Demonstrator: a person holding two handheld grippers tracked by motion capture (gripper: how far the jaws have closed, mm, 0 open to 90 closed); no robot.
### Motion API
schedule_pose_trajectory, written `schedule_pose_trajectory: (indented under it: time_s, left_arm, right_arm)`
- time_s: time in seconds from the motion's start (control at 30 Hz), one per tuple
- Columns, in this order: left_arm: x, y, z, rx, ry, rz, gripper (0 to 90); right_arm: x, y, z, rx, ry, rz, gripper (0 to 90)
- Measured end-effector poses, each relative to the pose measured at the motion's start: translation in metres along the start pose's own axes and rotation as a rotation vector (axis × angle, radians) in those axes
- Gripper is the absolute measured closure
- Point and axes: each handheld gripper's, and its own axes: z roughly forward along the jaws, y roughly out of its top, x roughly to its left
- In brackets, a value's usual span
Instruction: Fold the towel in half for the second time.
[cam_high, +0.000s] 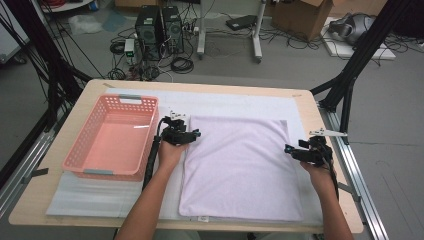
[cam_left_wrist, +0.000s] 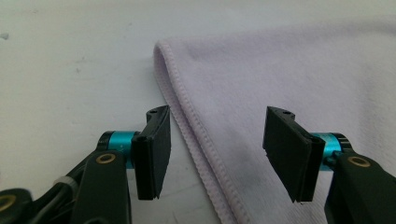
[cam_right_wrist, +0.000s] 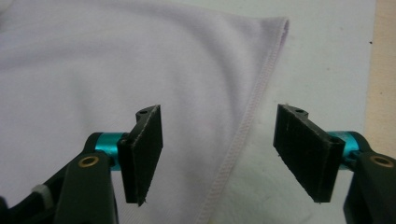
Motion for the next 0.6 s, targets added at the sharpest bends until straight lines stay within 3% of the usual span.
schedule_pose_trajectory:
  time_s: [0.13, 0.3, 0.37, 0.4, 0.6]
  left_arm:
    - [-0.001, 0.003, 0.004, 0.013, 0.044, 0.027, 47.5]
    - [0.000, 0.004, 0.004, 0.008, 0.087, 0.031, 67.4]
    - [0.003, 0.004, 0.005, 0.004, 0.051, 0.024, 80.3]
    - [0.002, 0.004, 0.005, 0.005, 0.053, 0.033, 84.0]
    - [0.010, 0.004, 0.003, 0.000, 0.035, -0.043, 86.1]
  right_arm:
    - [-0.008, 0.007, 0.010, 0.015, -0.017, 0.022, 37.9]
    - [-0.017, 0.016, 0.023, 0.024, -0.047, 0.053, 43.9]
    - [-0.020, 0.017, 0.028, 0.029, -0.045, 0.055, 47.9]
    - [-0.020, 0.018, 0.030, 0.034, -0.047, 0.059, 48.7]
    - [-0.018, 0.020, 0.046, 0.077, -0.052, 0.066, 57.8]
